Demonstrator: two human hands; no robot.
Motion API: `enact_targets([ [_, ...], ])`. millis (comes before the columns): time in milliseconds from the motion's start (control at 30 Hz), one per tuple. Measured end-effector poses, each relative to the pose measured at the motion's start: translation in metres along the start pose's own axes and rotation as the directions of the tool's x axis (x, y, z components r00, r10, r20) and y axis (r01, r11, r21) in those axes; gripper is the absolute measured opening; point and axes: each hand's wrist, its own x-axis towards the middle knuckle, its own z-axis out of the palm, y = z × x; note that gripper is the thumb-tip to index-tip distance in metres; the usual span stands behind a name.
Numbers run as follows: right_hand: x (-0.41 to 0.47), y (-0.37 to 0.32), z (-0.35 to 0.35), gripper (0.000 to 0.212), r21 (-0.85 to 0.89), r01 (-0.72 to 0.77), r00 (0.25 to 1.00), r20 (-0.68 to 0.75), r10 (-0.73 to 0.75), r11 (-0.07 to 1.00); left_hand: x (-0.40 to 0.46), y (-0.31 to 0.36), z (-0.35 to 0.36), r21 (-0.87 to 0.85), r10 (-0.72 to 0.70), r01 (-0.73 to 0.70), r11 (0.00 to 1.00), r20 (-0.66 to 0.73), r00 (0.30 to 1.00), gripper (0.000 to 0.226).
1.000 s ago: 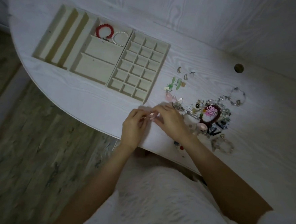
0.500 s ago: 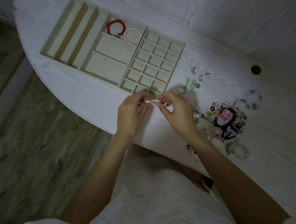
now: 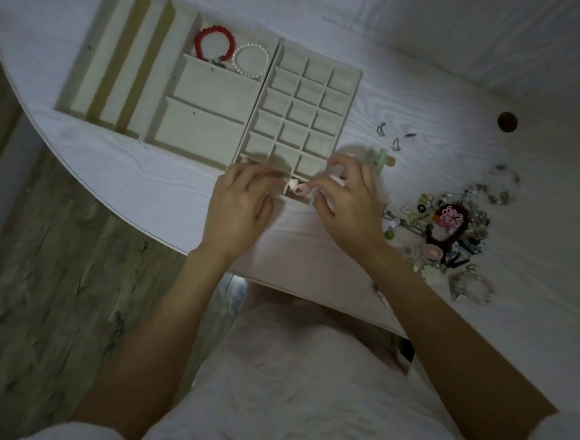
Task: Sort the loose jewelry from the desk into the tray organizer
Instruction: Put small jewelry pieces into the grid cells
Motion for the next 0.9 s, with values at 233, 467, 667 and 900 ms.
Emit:
enact_targets([
  [233, 0.008, -0.007, 0.007, 0.017, -0.1, 0.048, 0.996, 0.085, -0.04, 0.994, 0.004, 0.009, 0.009, 0.176, 0.0, -0.021, 0.984, 0.117, 0.993, 0.035],
  [467, 0.01, -0.007, 0.009, 0.027, -0.131, 0.031, 0.993, 0.121, -0.015, 0.991, 0.003, 0.008, 0.006, 0.199, 0.011, -0.04, 0.979, 0.146, 0.989, 0.035],
  [667, 0.003, -0.009, 0.008, 0.029, -0.163, 0.013, 0.993, 0.119, 0.006, 0.987, 0.004, 0.01, 0.01, 0.236, 0.019, -0.061, 0.97, 0.176, 0.984, 0.037],
  [900, -0.002, -0.019, 0.012, 0.027, -0.21, 0.035, 0.994, 0.109, -0.012, 0.977, 0.004, 0.01, 0.01, 0.24, 0.0, -0.04, 0.97, 0.163, 0.987, 0.035],
])
